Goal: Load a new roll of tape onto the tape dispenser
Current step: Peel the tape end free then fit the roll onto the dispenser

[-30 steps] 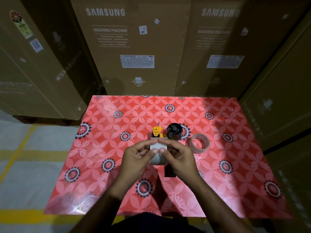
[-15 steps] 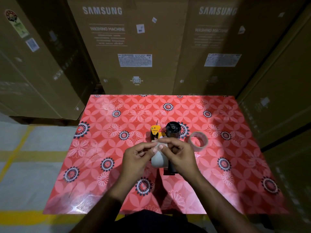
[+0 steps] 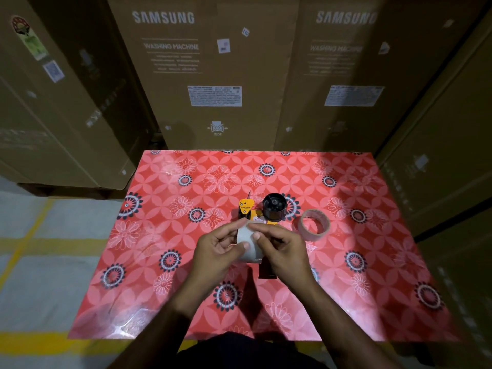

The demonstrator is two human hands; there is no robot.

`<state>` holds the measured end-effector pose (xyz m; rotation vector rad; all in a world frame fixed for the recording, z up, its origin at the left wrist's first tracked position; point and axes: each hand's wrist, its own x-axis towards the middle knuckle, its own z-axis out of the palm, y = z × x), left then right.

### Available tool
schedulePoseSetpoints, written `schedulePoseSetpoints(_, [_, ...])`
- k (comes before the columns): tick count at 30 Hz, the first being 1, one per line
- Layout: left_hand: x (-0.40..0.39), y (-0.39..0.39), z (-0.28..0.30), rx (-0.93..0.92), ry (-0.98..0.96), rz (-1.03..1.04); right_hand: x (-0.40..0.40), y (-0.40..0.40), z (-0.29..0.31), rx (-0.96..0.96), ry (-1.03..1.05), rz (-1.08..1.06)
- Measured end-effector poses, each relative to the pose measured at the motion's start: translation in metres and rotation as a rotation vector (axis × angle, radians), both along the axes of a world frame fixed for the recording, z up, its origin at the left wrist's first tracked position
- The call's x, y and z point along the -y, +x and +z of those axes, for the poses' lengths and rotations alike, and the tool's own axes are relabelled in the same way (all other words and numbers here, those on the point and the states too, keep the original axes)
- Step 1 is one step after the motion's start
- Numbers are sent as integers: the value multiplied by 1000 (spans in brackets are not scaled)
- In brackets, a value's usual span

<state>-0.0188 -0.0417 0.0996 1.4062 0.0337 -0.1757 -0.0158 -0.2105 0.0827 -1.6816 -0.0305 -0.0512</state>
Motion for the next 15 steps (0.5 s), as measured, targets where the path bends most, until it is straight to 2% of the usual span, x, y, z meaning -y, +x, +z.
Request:
schedulePoseSetpoints(5, [5,3,-1,42,104,112,1,0,7,47,47,108])
schedulePoseSetpoints(11, [6,2,2,57,62,41,-1,2,1,-13,51,-17])
schedulePoseSetpoints(15, [4,6,1,49,95,134,-1,3,5,47,48,124])
